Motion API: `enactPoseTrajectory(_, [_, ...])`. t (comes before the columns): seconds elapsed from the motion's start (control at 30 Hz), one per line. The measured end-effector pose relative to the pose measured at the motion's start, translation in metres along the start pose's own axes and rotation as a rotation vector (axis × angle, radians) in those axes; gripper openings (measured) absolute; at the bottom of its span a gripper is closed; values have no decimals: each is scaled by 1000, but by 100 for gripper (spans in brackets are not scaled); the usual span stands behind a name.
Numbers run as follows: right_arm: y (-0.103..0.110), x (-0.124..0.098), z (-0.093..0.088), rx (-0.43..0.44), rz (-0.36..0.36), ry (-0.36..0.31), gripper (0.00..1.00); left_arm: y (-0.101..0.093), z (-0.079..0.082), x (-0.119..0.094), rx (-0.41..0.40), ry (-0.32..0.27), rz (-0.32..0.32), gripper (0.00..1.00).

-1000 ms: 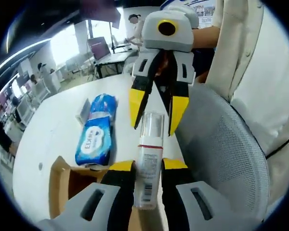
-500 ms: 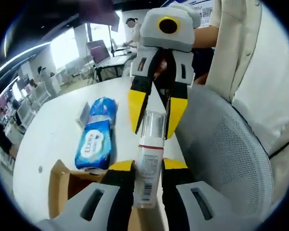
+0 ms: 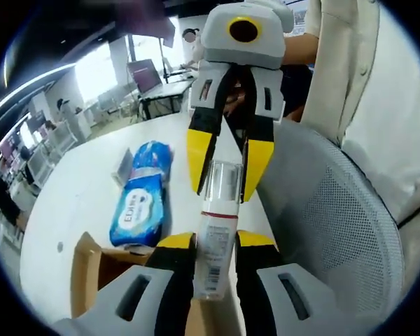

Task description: Operate the shoe box by opening the lid, removing the specified soft item, and placing it in the target area until the item is outside and the box remains undamaged.

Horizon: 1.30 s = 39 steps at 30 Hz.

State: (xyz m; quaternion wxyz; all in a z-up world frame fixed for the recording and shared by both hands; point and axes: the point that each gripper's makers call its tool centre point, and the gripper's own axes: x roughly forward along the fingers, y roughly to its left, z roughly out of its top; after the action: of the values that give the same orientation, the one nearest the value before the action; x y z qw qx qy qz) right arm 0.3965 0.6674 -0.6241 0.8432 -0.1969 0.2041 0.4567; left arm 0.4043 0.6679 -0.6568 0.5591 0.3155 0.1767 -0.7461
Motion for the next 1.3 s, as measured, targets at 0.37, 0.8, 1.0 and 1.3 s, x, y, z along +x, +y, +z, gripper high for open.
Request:
enactPoseTrajectory(0.37, [-9,2,0,10,22,21,16,12,0,0,-36,-25,58,23])
enactPoseTrajectory(0.8, [-34,-7,-1,-40,30,60,16,34,-10,-20,-173,-73,173,29])
enactPoseTrajectory(1.0, [-61,-21,-2,-63,1,82,16,36,-20,-31,-229,-81,219,34])
enactPoseTrajectory(1.3, [-104,-39,-5,-122,-30,137,16,40,-38,-52,-327,-95,317,49])
